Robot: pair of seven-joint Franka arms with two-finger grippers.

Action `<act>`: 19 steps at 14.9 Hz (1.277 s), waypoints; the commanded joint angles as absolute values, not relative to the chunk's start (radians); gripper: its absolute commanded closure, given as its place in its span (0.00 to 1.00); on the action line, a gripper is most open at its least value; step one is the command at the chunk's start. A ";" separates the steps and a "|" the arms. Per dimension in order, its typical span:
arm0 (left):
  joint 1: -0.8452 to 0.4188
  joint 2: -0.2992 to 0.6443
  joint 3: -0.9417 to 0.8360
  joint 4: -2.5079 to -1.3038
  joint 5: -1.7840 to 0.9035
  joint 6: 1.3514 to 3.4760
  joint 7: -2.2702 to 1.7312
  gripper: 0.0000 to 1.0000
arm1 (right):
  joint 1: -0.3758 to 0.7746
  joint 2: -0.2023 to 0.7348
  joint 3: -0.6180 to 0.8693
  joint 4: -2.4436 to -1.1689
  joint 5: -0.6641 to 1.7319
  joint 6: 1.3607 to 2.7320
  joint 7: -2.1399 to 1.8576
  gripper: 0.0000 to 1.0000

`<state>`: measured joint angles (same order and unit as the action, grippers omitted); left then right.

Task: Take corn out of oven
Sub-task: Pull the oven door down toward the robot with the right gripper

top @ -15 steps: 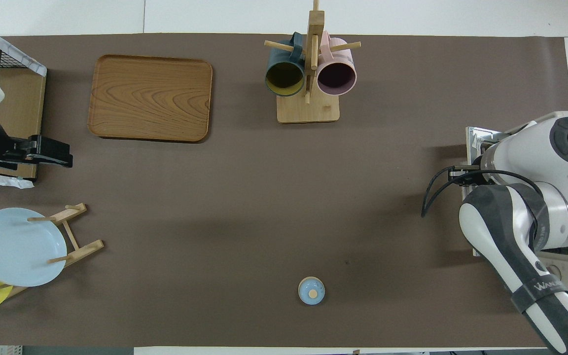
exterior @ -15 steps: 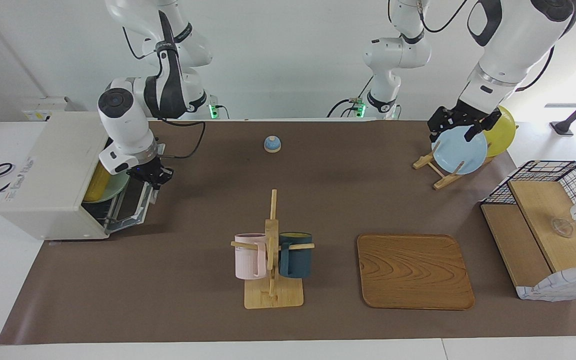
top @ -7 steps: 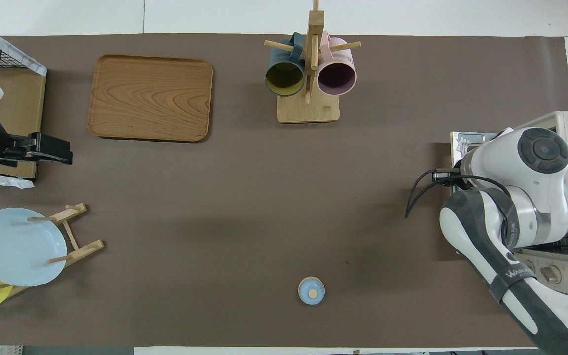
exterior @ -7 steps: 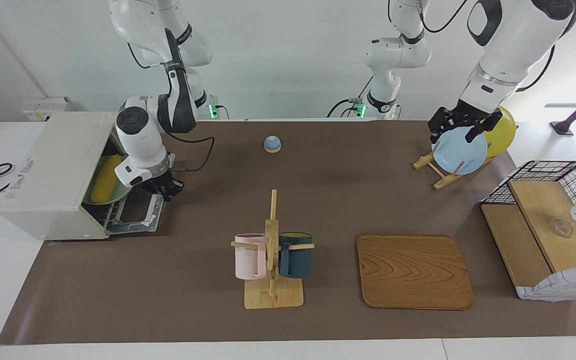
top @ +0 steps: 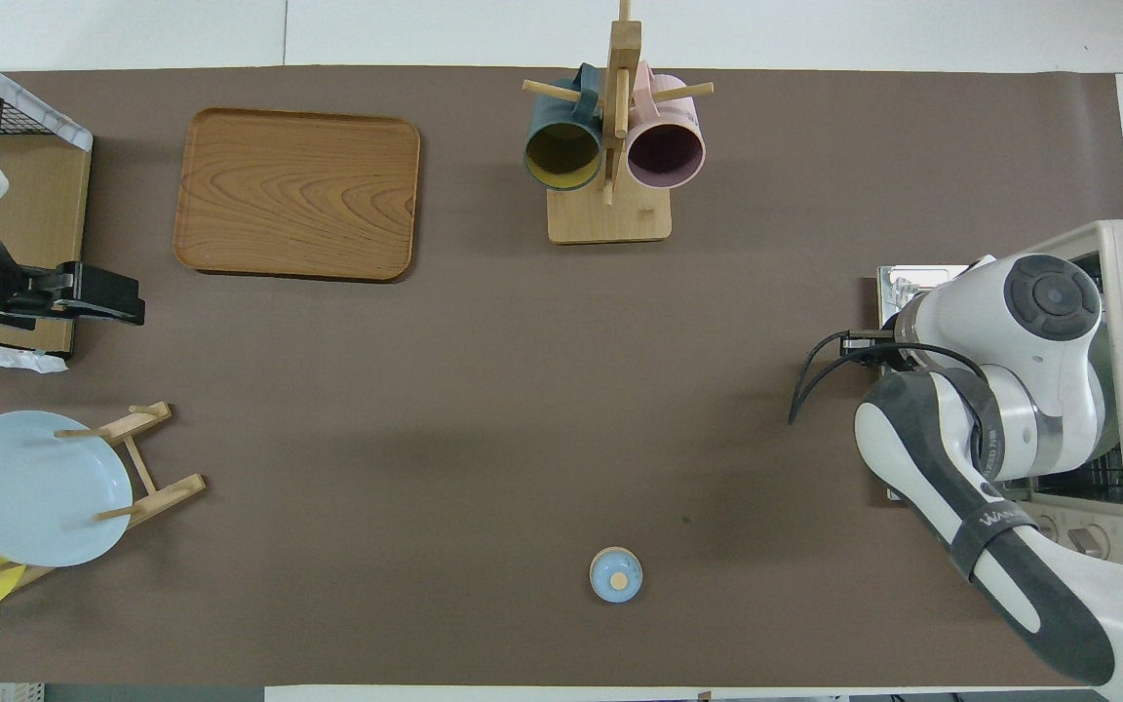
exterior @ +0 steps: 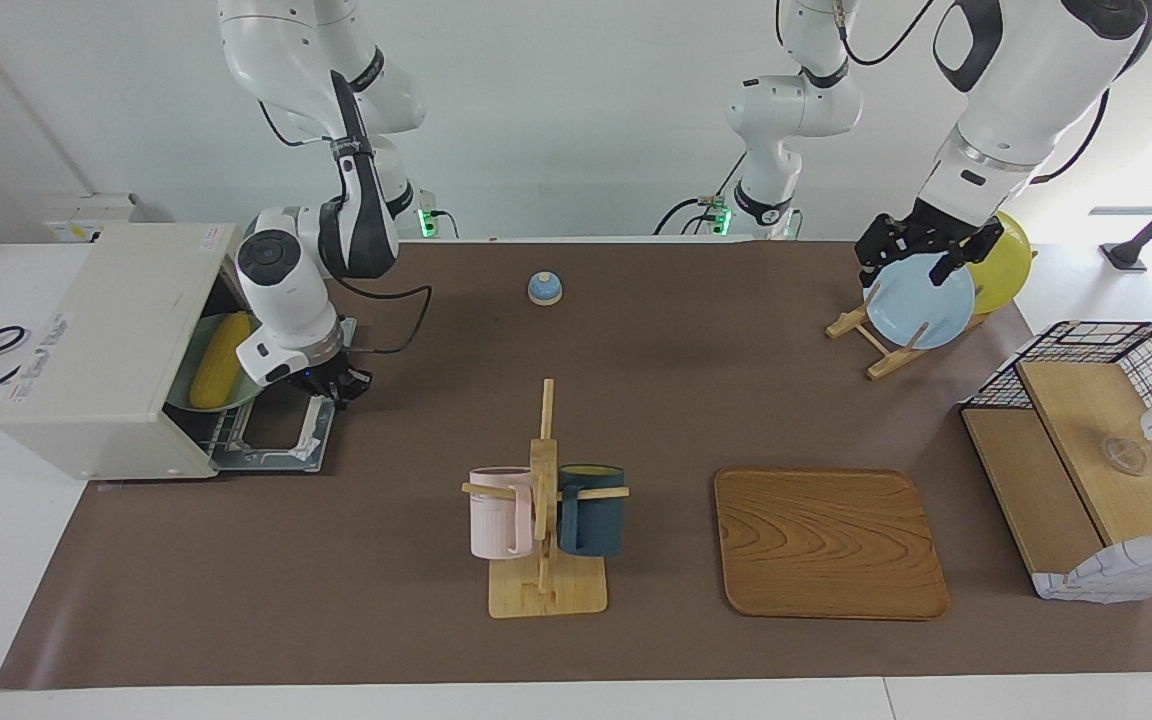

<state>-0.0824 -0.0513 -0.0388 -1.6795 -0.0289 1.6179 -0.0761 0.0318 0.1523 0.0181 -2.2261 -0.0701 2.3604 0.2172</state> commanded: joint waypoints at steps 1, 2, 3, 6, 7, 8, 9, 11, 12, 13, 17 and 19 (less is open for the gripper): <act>-0.072 -0.064 -0.044 -1.690 -0.015 1.634 -0.075 0.00 | 0.063 0.156 0.009 -2.218 -0.052 2.367 0.250 1.00; -0.072 -0.066 -0.044 -1.692 -0.015 1.638 -0.075 0.00 | 0.072 0.156 0.009 -2.209 -0.052 2.355 0.261 1.00; -0.072 -0.066 -0.044 -1.693 -0.015 1.637 -0.075 0.00 | 0.074 0.156 0.009 -2.194 -0.052 2.330 0.270 1.00; -0.071 -0.067 -0.044 -1.695 -0.015 1.641 -0.075 0.00 | 0.083 0.146 0.008 -2.117 -0.054 2.189 0.273 1.00; -0.071 -0.066 -0.043 -1.694 -0.015 1.641 -0.075 0.00 | 0.083 0.137 0.006 -2.100 -0.055 2.148 0.268 1.00; -0.071 -0.066 -0.043 -1.694 -0.015 1.641 -0.078 0.00 | 0.075 0.117 0.006 -2.094 -0.057 2.116 0.262 1.00; -0.071 -0.067 -0.043 -1.694 -0.015 1.641 -0.078 0.00 | 0.071 0.097 0.005 -2.094 -0.063 2.100 0.261 0.85; -0.072 -0.066 -0.043 -1.694 -0.015 1.644 -0.078 0.00 | 0.051 0.063 0.000 -2.092 -0.074 2.057 0.259 0.30; -0.072 -0.066 -0.043 -1.694 -0.015 1.643 -0.077 0.00 | 0.042 0.048 -0.002 -2.092 -0.083 2.030 0.258 0.25; -0.072 -0.067 -0.043 -1.695 -0.015 1.641 -0.077 0.00 | 0.029 0.031 -0.002 -2.094 -0.118 2.002 0.232 0.26; -0.072 -0.066 -0.043 -1.694 -0.015 1.643 -0.077 0.00 | -0.110 -0.018 0.000 -2.120 -0.181 1.974 0.068 0.33; -0.077 -0.066 -0.043 -1.695 -0.015 1.643 -0.080 0.00 | -0.118 -0.025 0.000 -2.132 -0.179 1.977 0.084 0.38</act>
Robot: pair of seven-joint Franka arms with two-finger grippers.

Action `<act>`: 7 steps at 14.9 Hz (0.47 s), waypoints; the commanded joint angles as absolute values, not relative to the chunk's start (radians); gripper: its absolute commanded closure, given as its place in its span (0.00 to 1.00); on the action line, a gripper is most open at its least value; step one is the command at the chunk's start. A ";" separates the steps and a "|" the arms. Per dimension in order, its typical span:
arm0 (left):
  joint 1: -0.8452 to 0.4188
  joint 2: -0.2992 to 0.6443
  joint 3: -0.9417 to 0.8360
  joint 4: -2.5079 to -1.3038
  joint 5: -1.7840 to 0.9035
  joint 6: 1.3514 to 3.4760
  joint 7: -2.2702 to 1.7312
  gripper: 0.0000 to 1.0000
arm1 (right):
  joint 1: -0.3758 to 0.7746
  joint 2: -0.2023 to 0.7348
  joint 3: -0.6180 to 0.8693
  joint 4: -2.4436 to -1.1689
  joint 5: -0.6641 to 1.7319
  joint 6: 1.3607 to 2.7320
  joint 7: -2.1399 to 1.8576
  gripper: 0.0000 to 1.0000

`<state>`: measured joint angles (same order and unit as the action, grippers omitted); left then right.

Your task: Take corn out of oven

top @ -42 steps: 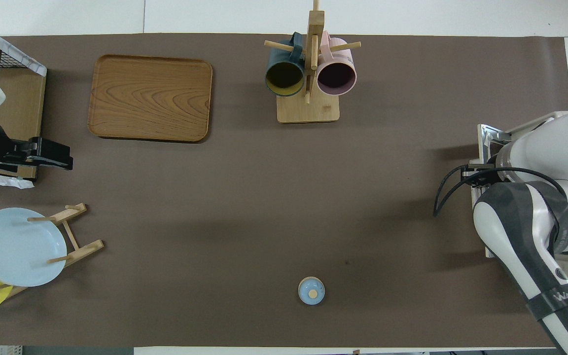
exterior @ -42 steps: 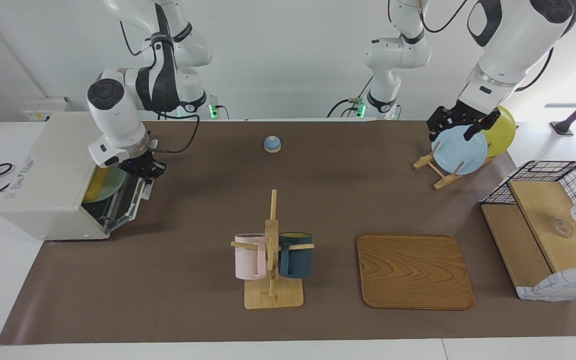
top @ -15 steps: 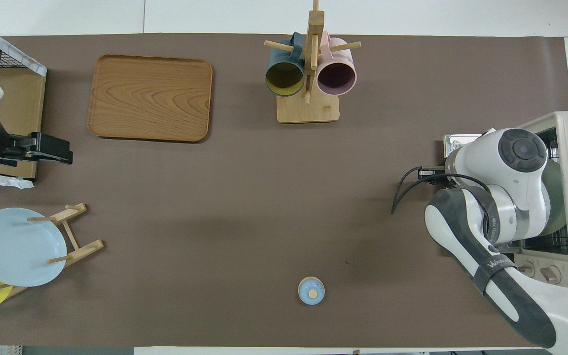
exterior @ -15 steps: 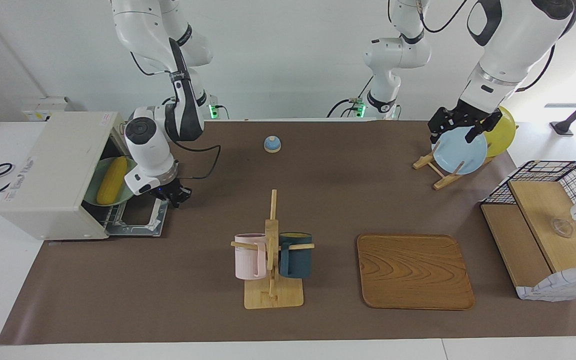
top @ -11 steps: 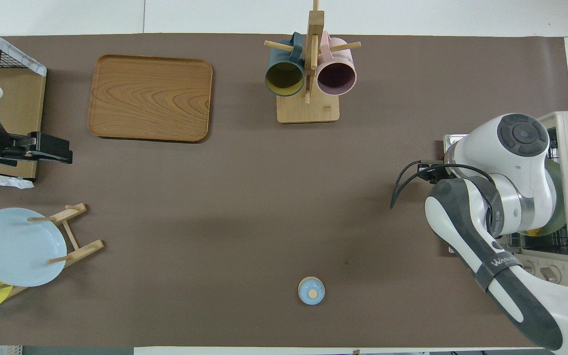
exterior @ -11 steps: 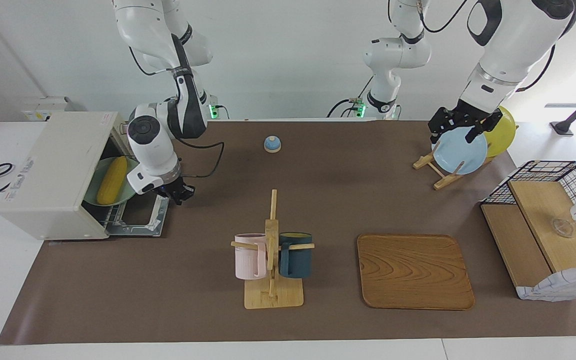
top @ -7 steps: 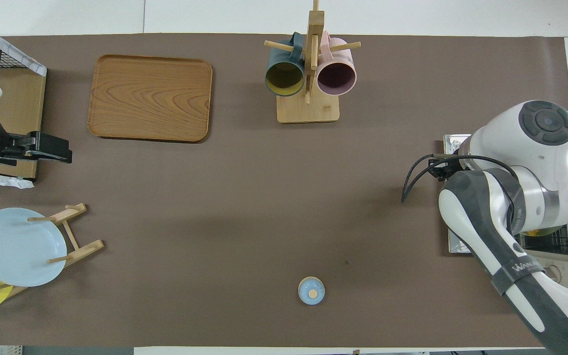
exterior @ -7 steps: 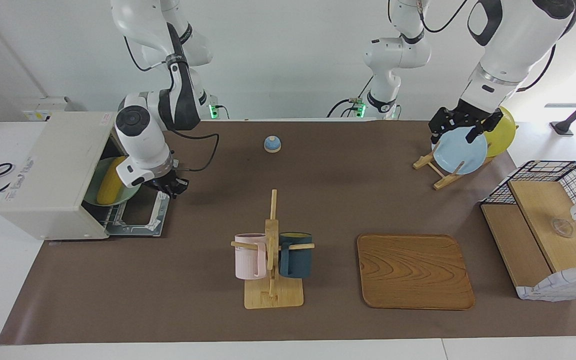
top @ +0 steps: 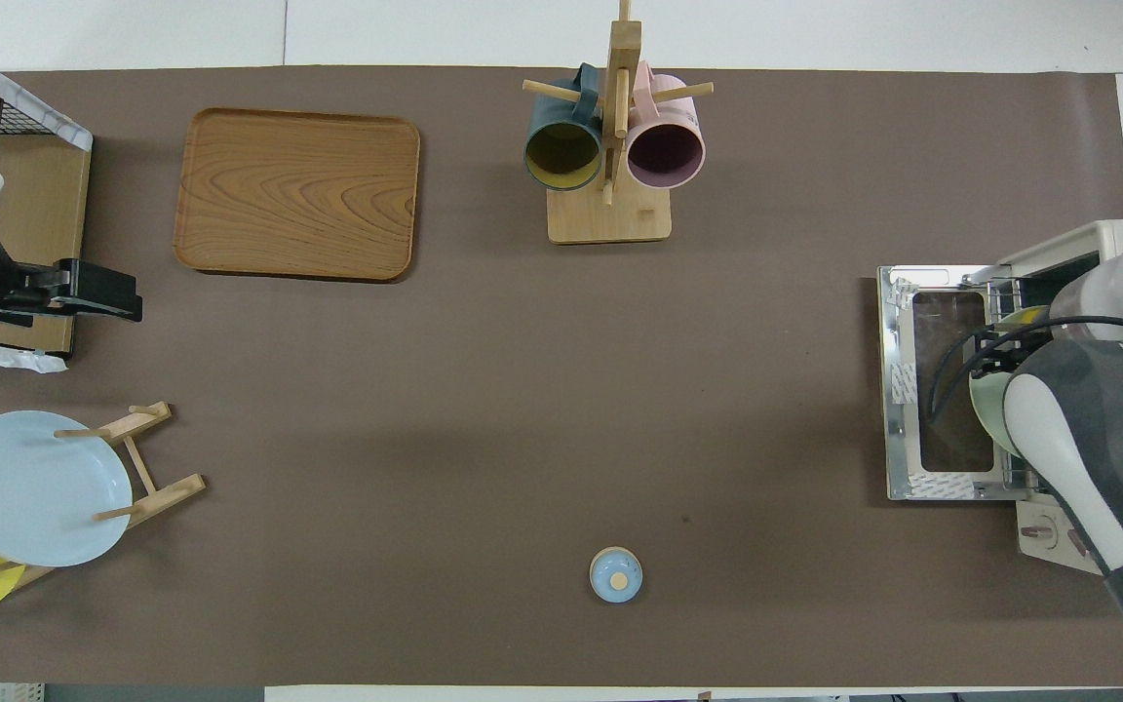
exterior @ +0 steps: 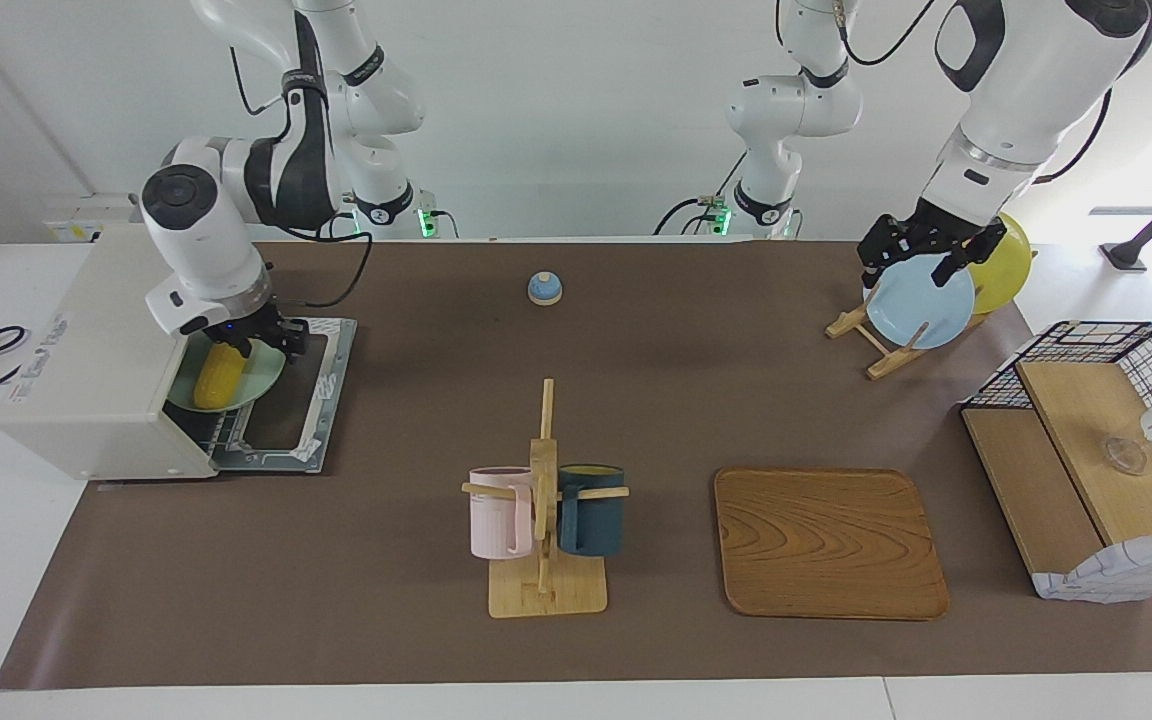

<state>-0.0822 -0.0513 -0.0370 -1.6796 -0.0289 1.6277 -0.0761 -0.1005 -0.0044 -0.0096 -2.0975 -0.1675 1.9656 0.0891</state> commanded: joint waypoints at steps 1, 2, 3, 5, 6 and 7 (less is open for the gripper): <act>-0.081 -0.067 -0.043 -1.695 -0.015 1.641 -0.080 0.00 | -0.117 -0.026 0.000 -2.132 -0.179 1.977 0.103 0.41; -0.083 -0.066 -0.043 -1.694 -0.015 1.640 -0.080 0.00 | -0.109 -0.026 0.000 -2.132 -0.179 1.977 0.118 0.42; -0.084 -0.066 -0.044 -1.694 -0.015 1.638 -0.081 0.00 | -0.106 -0.025 0.002 -2.132 -0.179 1.976 0.127 0.46; -0.084 -0.066 -0.044 -1.694 -0.015 1.640 -0.083 0.00 | -0.084 -0.026 0.005 -2.132 -0.176 1.976 0.150 0.50; -0.084 -0.067 -0.044 -1.695 -0.015 1.640 -0.083 0.00 | -0.080 -0.026 0.005 -2.132 -0.176 1.976 0.156 0.54; -0.084 -0.067 -0.044 -1.695 -0.015 1.640 -0.083 0.00 | -0.080 -0.026 0.006 -2.132 -0.170 1.977 0.156 0.57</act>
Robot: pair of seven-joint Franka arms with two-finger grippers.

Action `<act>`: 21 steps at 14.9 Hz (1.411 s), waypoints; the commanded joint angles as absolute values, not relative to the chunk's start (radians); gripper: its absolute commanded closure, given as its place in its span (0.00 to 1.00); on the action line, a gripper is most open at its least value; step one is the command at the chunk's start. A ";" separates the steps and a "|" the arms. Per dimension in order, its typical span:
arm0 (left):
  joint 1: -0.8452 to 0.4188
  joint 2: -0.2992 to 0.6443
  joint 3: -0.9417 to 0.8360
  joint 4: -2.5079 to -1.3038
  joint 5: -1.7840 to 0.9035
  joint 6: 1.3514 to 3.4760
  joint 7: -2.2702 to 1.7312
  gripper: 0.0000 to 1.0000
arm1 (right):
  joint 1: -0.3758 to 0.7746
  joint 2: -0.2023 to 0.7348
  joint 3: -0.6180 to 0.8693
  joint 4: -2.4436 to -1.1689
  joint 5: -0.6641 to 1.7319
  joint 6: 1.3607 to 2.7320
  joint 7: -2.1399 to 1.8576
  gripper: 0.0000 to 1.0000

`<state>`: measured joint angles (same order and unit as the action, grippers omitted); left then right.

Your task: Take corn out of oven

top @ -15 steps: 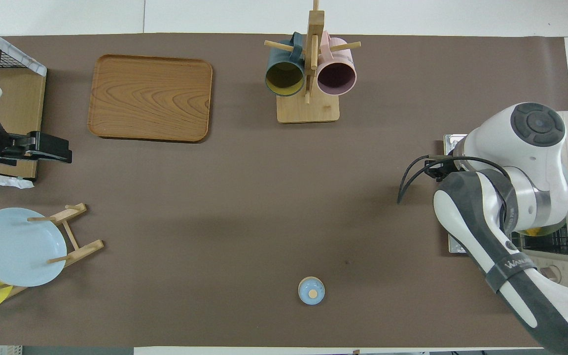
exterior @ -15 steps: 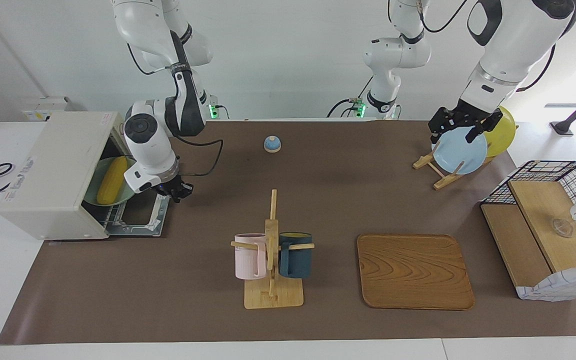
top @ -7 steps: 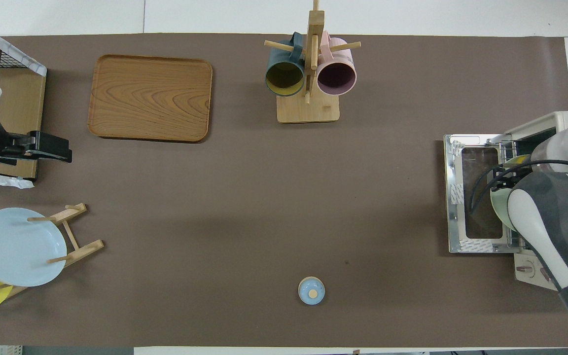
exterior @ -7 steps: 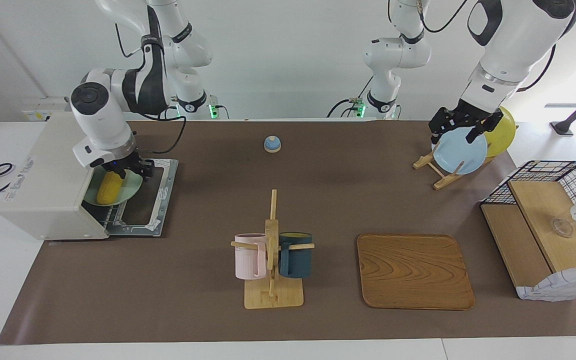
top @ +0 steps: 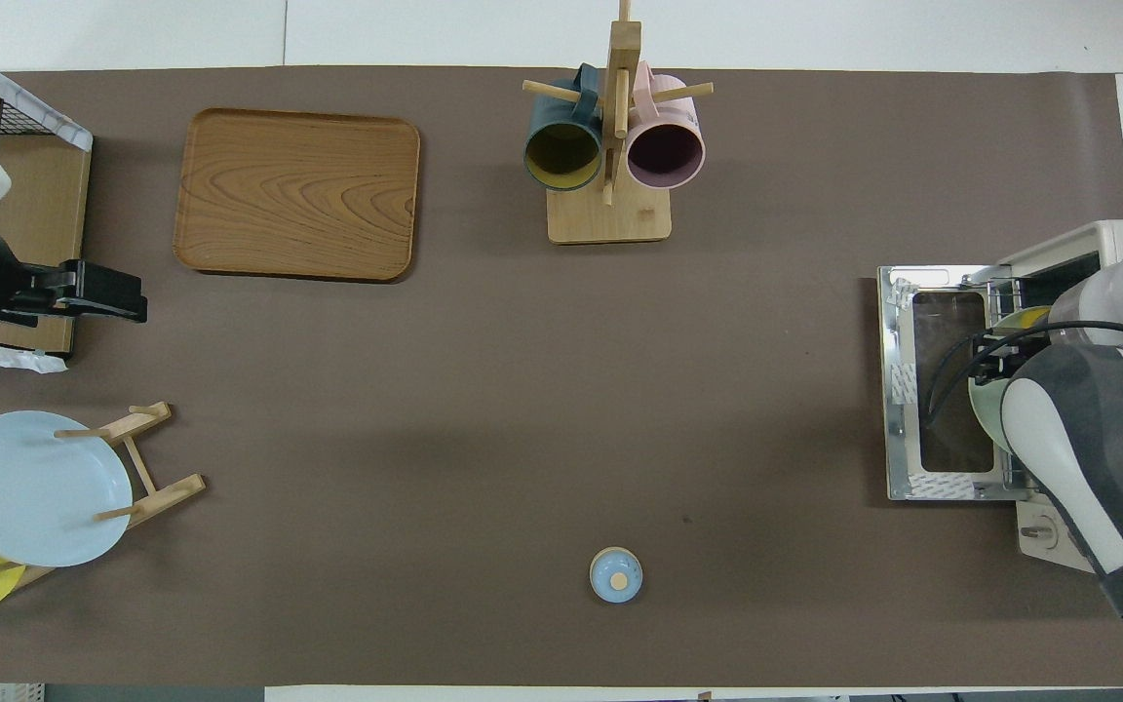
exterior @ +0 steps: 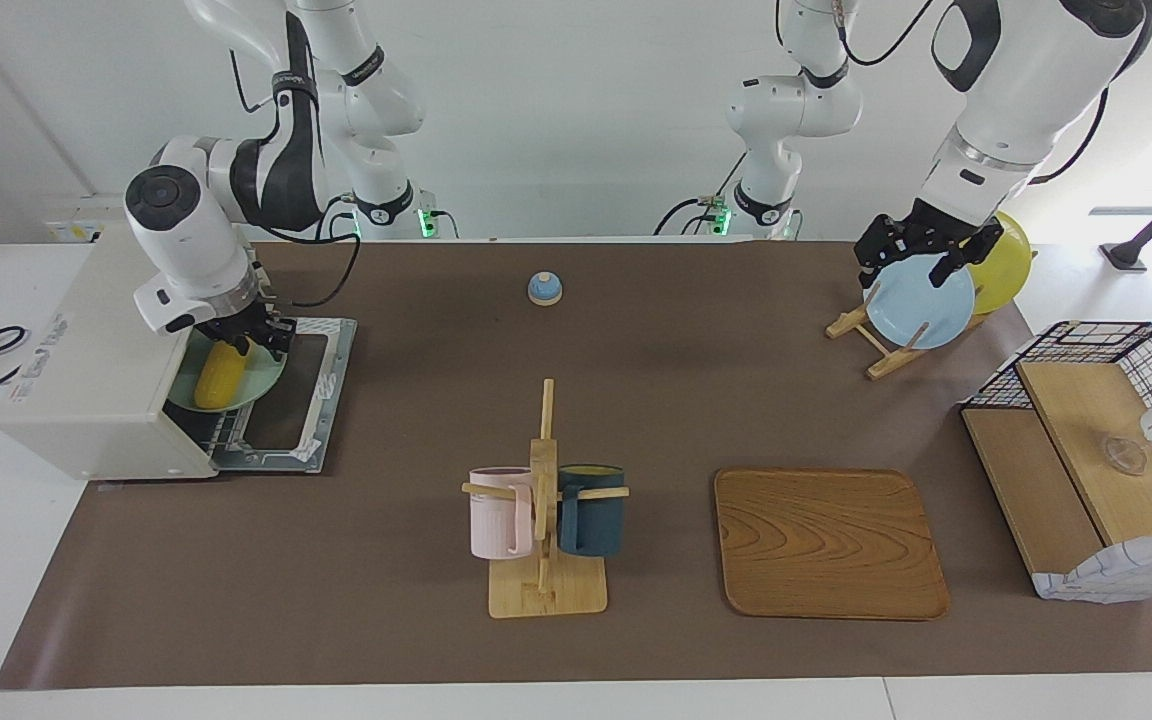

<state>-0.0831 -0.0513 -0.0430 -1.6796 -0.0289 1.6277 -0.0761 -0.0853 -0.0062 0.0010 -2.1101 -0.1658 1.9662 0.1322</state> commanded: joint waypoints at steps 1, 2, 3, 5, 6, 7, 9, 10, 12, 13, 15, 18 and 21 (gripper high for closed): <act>-0.084 -0.067 -0.044 -1.695 -0.015 1.640 -0.083 0.00 | -0.081 -0.026 0.006 -2.135 -0.166 1.979 0.156 0.57; -0.084 -0.067 -0.044 -1.695 -0.015 1.640 -0.083 0.00 | -0.080 -0.028 0.006 -2.149 -0.166 1.988 0.158 0.57; -0.084 -0.067 -0.044 -1.695 -0.015 1.640 -0.083 0.00 | -0.080 -0.032 0.006 -2.163 -0.164 2.008 0.158 0.57; -0.084 -0.067 -0.044 -1.697 -0.015 1.640 -0.083 0.00 | -0.081 -0.040 0.008 -2.203 -0.143 2.039 0.156 0.57; -0.084 -0.069 -0.044 -1.700 -0.015 1.640 -0.083 0.00 | -0.080 -0.041 0.006 -2.213 -0.134 2.048 0.150 0.57; -0.084 -0.069 -0.044 -1.700 -0.015 1.640 -0.083 0.00 | -0.081 -0.041 0.008 -2.217 -0.133 2.048 0.147 0.57; -0.084 -0.069 -0.044 -1.700 -0.015 1.641 -0.083 0.00 | -0.080 -0.048 0.006 -2.226 -0.133 2.049 0.143 0.57; -0.084 -0.069 -0.044 -1.700 -0.015 1.641 -0.083 0.00 | -0.080 -0.051 0.008 -2.236 -0.133 2.054 0.141 0.57; -0.086 -0.069 -0.046 -1.700 -0.015 1.640 -0.083 0.00 | -0.081 -0.060 0.006 -2.261 -0.133 2.088 0.121 0.57; -0.086 -0.069 -0.045 -1.701 -0.015 1.640 -0.083 0.00 | -0.083 -0.063 0.006 -2.273 -0.133 2.101 0.101 0.57; -0.086 -0.069 -0.044 -1.701 -0.015 1.641 -0.083 0.00 | -0.083 -0.074 0.005 -2.296 -0.133 2.118 0.089 0.57; -0.086 -0.069 -0.044 -1.701 -0.015 1.641 -0.083 0.00 | -0.083 -0.083 0.005 -2.318 -0.133 2.120 0.087 0.73; -0.086 -0.071 -0.044 -1.701 -0.015 1.641 -0.083 0.00 | -0.080 -0.084 0.005 -2.321 -0.149 2.120 0.071 1.00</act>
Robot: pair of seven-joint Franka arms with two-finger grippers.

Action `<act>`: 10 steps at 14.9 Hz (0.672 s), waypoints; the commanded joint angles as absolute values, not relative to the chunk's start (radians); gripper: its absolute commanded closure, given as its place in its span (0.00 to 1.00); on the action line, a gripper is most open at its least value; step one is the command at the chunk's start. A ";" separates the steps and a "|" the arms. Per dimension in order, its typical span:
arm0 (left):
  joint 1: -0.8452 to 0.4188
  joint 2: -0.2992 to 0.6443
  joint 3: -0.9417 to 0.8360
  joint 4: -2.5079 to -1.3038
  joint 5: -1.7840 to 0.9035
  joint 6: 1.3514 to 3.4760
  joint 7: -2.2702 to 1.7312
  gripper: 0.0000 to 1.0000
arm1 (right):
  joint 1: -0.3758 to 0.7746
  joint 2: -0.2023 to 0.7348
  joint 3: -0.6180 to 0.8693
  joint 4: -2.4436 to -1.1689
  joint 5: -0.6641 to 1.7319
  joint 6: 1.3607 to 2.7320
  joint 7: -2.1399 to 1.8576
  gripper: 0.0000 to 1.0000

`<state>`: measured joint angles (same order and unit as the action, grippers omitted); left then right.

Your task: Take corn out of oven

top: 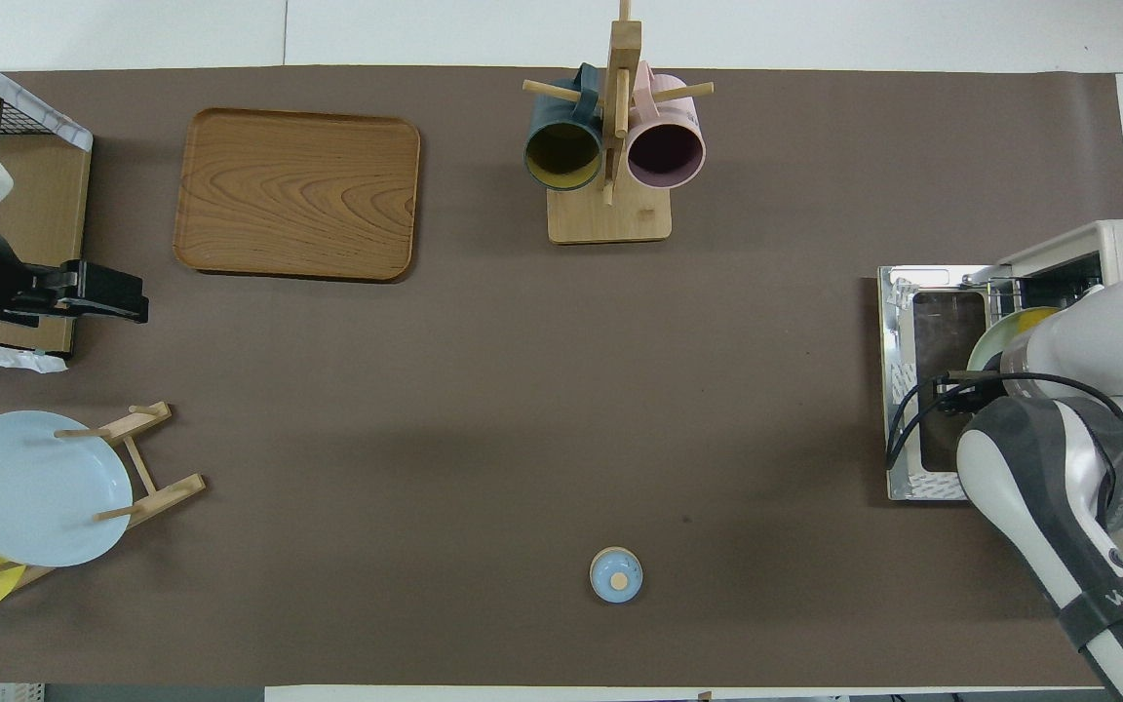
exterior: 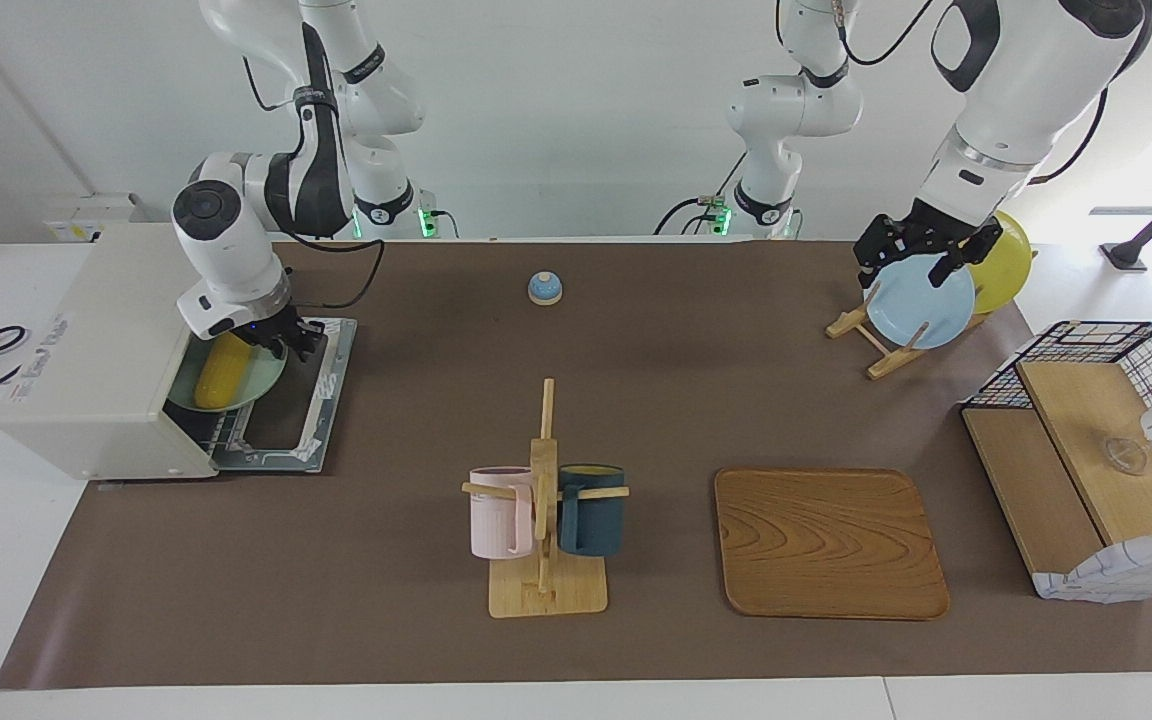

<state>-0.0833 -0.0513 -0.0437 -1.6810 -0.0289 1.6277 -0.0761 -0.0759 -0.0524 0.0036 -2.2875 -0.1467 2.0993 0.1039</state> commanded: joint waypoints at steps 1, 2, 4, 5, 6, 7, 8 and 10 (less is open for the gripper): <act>-0.084 -0.069 -0.044 -1.701 -0.015 1.641 -0.083 0.00 | -0.080 -0.086 0.008 -2.321 -0.153 2.117 0.069 1.00; -0.086 -0.069 -0.044 -1.701 -0.015 1.641 -0.083 0.00 | -0.080 -0.086 0.008 -2.319 -0.163 2.109 0.064 1.00; -0.084 -0.071 -0.044 -1.701 -0.015 1.641 -0.083 0.00 | -0.057 -0.086 0.012 -2.313 -0.166 2.096 0.058 1.00; -0.086 -0.069 -0.044 -1.701 -0.015 1.641 -0.083 0.00 | -0.032 -0.086 0.012 -2.301 -0.167 2.068 0.063 1.00; -0.086 -0.069 -0.044 -1.701 -0.015 1.641 -0.083 0.00 | -0.009 -0.086 0.012 -2.286 -0.167 2.048 0.064 1.00; -0.086 -0.071 -0.044 -1.701 -0.015 1.641 -0.083 0.00 | 0.015 -0.086 0.012 -2.267 -0.167 2.027 0.064 1.00; -0.086 -0.069 -0.044 -1.701 -0.015 1.641 -0.083 0.00 | 0.041 -0.086 0.012 -2.241 -0.175 1.990 0.064 1.00; -0.086 -0.069 -0.044 -1.701 -0.015 1.641 -0.083 0.00 | 0.095 -0.084 0.014 -2.198 -0.176 1.921 0.075 1.00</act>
<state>-0.0833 -0.0513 -0.0437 -1.6810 -0.0289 1.6277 -0.0761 0.0579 -0.0778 0.0103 -2.2384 -0.1660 1.9825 0.0809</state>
